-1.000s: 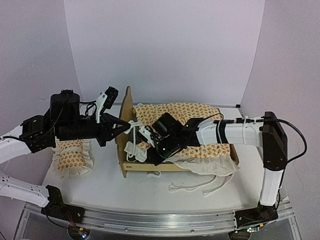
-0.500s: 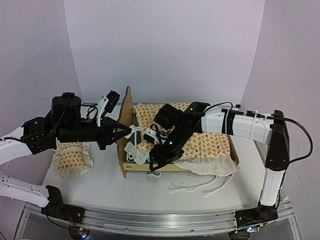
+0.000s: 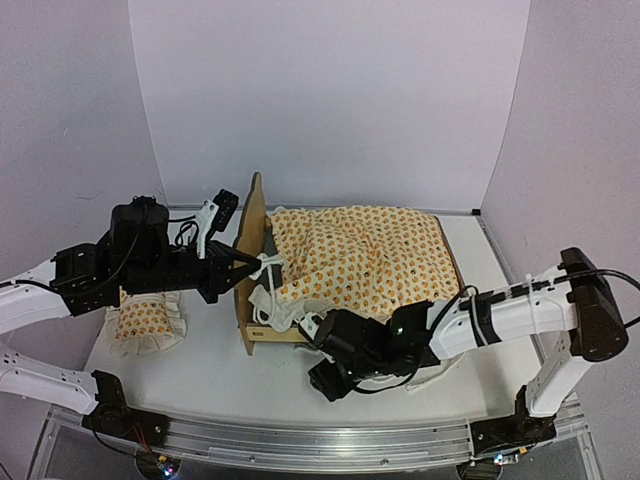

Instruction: Set up the pet bed

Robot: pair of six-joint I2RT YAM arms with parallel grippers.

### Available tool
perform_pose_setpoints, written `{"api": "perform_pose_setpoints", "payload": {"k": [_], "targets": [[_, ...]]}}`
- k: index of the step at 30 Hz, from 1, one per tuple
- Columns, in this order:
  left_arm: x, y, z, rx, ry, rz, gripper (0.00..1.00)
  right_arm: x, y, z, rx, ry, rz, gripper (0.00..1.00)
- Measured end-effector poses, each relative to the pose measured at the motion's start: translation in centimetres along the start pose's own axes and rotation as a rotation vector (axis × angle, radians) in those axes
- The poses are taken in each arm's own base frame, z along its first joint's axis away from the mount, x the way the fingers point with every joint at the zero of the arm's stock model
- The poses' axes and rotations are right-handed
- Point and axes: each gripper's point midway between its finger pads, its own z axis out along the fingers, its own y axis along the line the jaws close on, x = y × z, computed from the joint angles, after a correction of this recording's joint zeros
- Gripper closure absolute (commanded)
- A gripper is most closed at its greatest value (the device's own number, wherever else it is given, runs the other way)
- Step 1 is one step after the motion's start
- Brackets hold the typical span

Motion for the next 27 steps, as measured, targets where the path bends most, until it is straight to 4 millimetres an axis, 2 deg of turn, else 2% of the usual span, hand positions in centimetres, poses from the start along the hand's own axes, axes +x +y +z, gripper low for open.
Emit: {"api": "perform_pose_setpoints", "payload": {"k": [3, 8, 13, 21, 26, 27], "targets": [[-0.6, 0.4, 0.1, -0.023, -0.025, -0.015, 1.00, -1.5, -0.8, 1.9, 0.081, -0.121, 0.005, 0.43], [-0.5, 0.7, 0.3, -0.039, -0.026, -0.024, 1.00, -3.9, -3.4, 4.8, 0.255, -0.306, 0.051, 0.40], [-0.6, 0.6, 0.2, -0.036, -0.028, -0.023, 1.00, -3.9, -5.2, 6.5, 0.386, -0.374, 0.068, 0.36], [-0.6, 0.1, 0.1, -0.010, -0.026, -0.022, 1.00, -4.3, -7.8, 8.2, 0.451, -0.406, 0.116, 0.42], [-0.7, -0.2, 0.2, 0.008, -0.027, -0.021, 1.00, -5.6, -8.1, 9.1, 0.425, -0.447, 0.114, 0.66], [-0.7, -0.2, 0.2, 0.010, -0.029, -0.021, 1.00, -5.7, -8.0, 9.3, 0.418, -0.447, 0.100, 0.74]]}}
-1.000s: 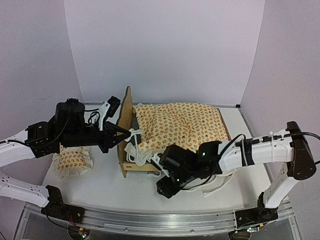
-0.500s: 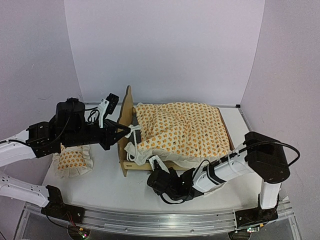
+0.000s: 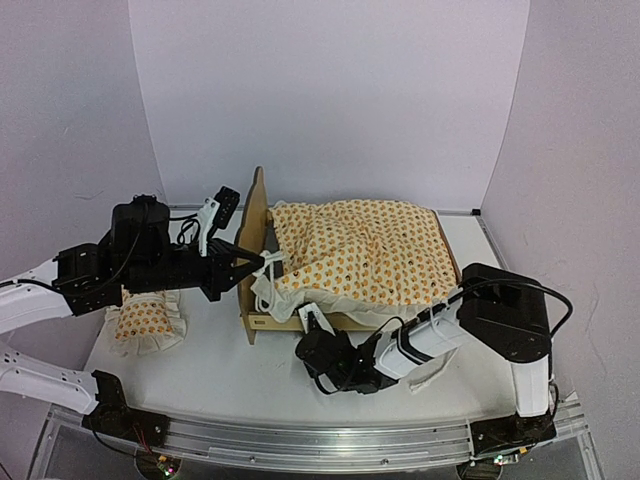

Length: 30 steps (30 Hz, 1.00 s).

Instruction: Set up the pet bed

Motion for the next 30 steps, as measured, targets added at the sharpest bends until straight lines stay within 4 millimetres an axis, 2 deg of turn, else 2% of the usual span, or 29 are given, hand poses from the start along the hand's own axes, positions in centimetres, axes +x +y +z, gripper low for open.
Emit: {"api": "perform_pose_setpoints", "payload": {"k": [2, 3, 9, 12, 15, 22, 26, 30], "targets": [[0.0, 0.0, 0.2, 0.001, 0.002, 0.000, 1.00, -0.3, 0.7, 0.3, -0.040, -0.009, -0.002, 0.96], [0.1, 0.0, 0.2, 0.000, 0.004, 0.000, 1.00, -0.4, 1.1, 0.5, -0.065, -0.011, 0.000, 1.00], [0.3, 0.0, 0.4, 0.004, 0.009, -0.003, 1.00, -0.8, 2.9, 0.7, -0.190, -0.003, 0.006, 1.00], [0.8, -0.2, 0.3, 0.021, 0.019, 0.000, 1.00, -0.4, 4.0, -0.3, -0.309, 0.057, 0.023, 1.00], [2.1, -1.1, -0.6, 0.088, 0.041, 0.007, 1.00, 1.1, 5.9, -3.1, -0.488, 0.169, 0.046, 1.00], [5.8, -5.6, -5.5, 0.402, 0.103, -0.061, 1.00, 4.0, 11.1, -10.7, -0.929, 0.443, 0.115, 1.00], [8.9, -6.3, -6.5, 0.474, 0.188, -0.182, 1.00, 3.5, 13.5, -14.5, -1.154, 0.535, 0.153, 1.00], [12.8, -4.6, -5.7, 0.385, 0.307, -0.333, 1.00, 1.5, 15.9, -16.7, -1.319, 0.549, 0.168, 1.00]]}}
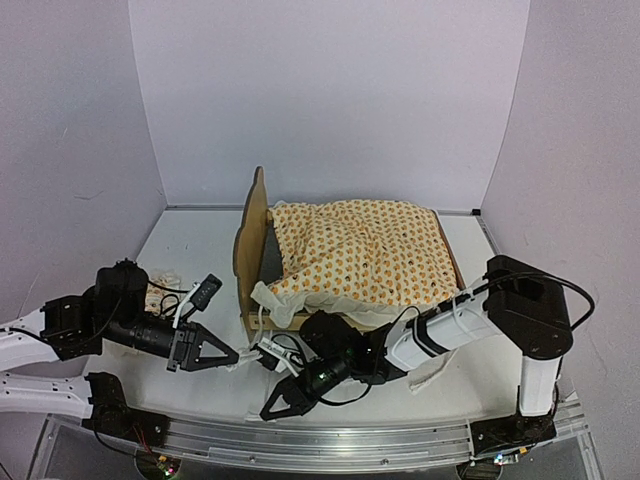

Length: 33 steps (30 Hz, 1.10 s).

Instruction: Set up the pet bed

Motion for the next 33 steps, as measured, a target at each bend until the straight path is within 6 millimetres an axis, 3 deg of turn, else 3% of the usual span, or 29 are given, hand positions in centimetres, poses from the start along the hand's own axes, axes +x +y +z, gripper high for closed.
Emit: {"api": "perform_pose_setpoints", "payload": {"k": [1, 3, 6, 8, 9, 11, 14, 18, 21, 23, 27, 30, 33], "targets": [[0.7, 1.0, 0.1, -0.039, 0.014, -0.048, 1.00, 0.0, 0.5, 0.1, -0.021, 0.005, -0.006, 1.00], [1.6, 2.8, 0.2, -0.113, 0.023, -0.136, 1.00, 0.1, 0.9, 0.0, -0.034, 0.004, -0.013, 0.79], [3.1, 6.2, 0.5, -0.245, 0.022, -0.277, 0.99, 1.5, -0.5, -1.2, 0.075, 0.013, 0.015, 0.60], [4.5, 8.9, 0.9, -0.354, 0.041, -0.357, 0.78, 2.2, -1.7, -2.8, 0.212, 0.024, 0.023, 0.50], [5.2, 10.1, 1.2, -0.411, 0.059, -0.386, 0.62, 2.4, -2.3, -3.9, 0.290, 0.030, 0.017, 0.48], [6.4, 12.1, 1.7, -0.499, 0.101, -0.417, 0.41, 2.6, -2.9, -6.2, 0.414, 0.048, 0.009, 0.45], [7.8, 13.7, 1.8, -0.594, 0.151, -0.402, 0.28, 1.8, -3.3, -11.4, 0.603, 0.063, -0.027, 0.39], [5.2, 11.4, 1.6, -0.520, 0.072, -0.294, 0.19, 0.7, -3.8, -18.3, 0.755, 0.022, -0.035, 0.32], [2.1, 9.5, 1.2, -0.464, -0.024, -0.229, 0.19, -0.3, -4.1, -23.7, 0.877, 0.004, -0.040, 0.32], [0.1, 8.9, 1.0, -0.464, -0.084, -0.197, 0.22, -1.2, -4.2, -25.9, 0.947, 0.002, -0.062, 0.32], [-3.3, 9.4, 1.7, -0.525, -0.178, -0.181, 0.28, -2.5, -4.1, -27.2, 1.016, 0.066, -0.167, 0.33], [-5.8, 10.5, 3.8, -0.578, -0.230, -0.191, 0.26, -3.5, -4.9, -26.9, 1.042, 0.117, -0.237, 0.32], [-7.1, 12.0, 5.4, -0.631, -0.275, -0.199, 0.26, -3.5, -6.0, -26.4, 1.057, 0.178, -0.297, 0.32]]}}
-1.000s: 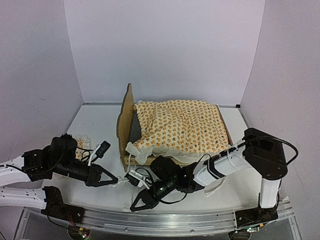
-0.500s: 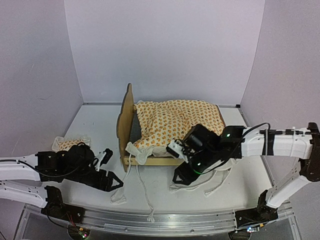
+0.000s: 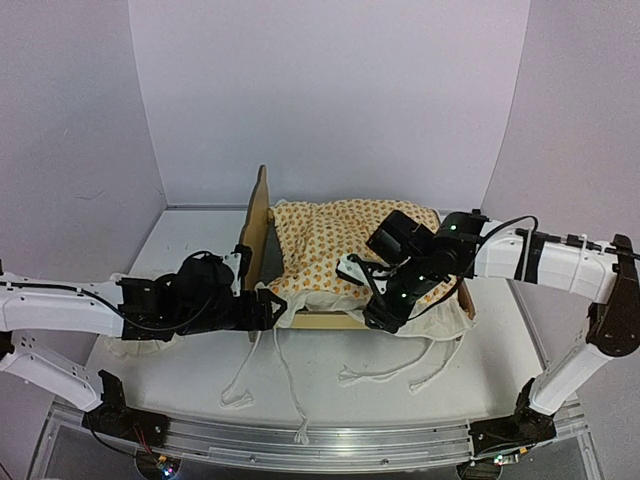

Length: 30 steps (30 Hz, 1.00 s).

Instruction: Set up the pet bed

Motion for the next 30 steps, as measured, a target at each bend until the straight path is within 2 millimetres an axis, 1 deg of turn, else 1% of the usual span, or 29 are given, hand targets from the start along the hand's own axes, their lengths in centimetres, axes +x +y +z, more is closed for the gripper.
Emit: {"api": "perform_pose_setpoints", "payload": {"k": [3, 5, 7, 10, 12, 15, 16, 18, 20, 21, 23, 24, 25, 27, 30], "targets": [[-1.0, -0.4, 1.3, -0.013, -0.058, -0.049, 0.28, -0.6, 0.1, 0.8, 0.004, -0.017, -0.068, 0.32], [-1.6, -0.5, 1.9, -0.015, -0.092, -0.081, 0.30, -1.4, 0.2, 1.5, 0.016, -0.043, -0.123, 0.32], [-2.1, -0.6, 2.5, -0.015, -0.126, -0.104, 0.33, -1.9, 0.6, 2.5, 0.031, -0.059, -0.182, 0.34], [-2.4, -0.8, 3.0, -0.023, -0.164, -0.109, 0.32, -2.1, 1.2, 4.2, 0.050, -0.058, -0.268, 0.38], [-2.0, -0.9, 3.2, -0.032, -0.168, -0.105, 0.32, -2.3, 1.4, 5.1, 0.063, -0.055, -0.309, 0.43], [-1.1, -0.5, 3.5, -0.049, -0.160, -0.104, 0.32, -2.7, 1.1, 6.5, 0.106, -0.047, -0.354, 0.56], [-0.8, -0.3, 3.5, -0.056, -0.158, -0.103, 0.32, -2.6, 0.8, 7.0, 0.123, -0.038, -0.364, 0.61], [-0.3, 0.1, 3.5, -0.068, -0.153, -0.095, 0.32, -2.7, 0.1, 7.6, 0.166, -0.025, -0.380, 0.76], [0.0, 0.2, 3.4, -0.071, -0.152, -0.088, 0.32, -3.1, -0.5, 7.5, 0.208, -0.031, -0.389, 0.88], [0.0, 0.2, 3.3, -0.069, -0.154, -0.083, 0.32, -3.2, -0.8, 7.5, 0.229, -0.033, -0.388, 0.92], [-0.1, 0.1, 2.7, -0.058, -0.162, -0.067, 0.32, -3.3, -1.2, 7.4, 0.254, -0.036, -0.397, 0.95], [-0.3, -0.1, 2.4, -0.050, -0.167, -0.060, 0.32, -3.3, -1.3, 7.4, 0.259, -0.039, -0.397, 0.98], [-0.6, -0.3, 2.0, -0.038, -0.174, -0.044, 0.32, -3.2, -1.2, 7.2, 0.261, -0.042, -0.399, 1.00], [-1.3, -1.1, 1.1, -0.006, -0.187, -0.002, 0.32, -2.8, -1.0, 6.9, 0.259, -0.043, -0.396, 1.00], [-2.1, -2.2, -0.3, 0.042, -0.205, 0.086, 0.32, -1.3, -0.6, 6.3, 0.226, -0.023, -0.392, 1.00]]}}
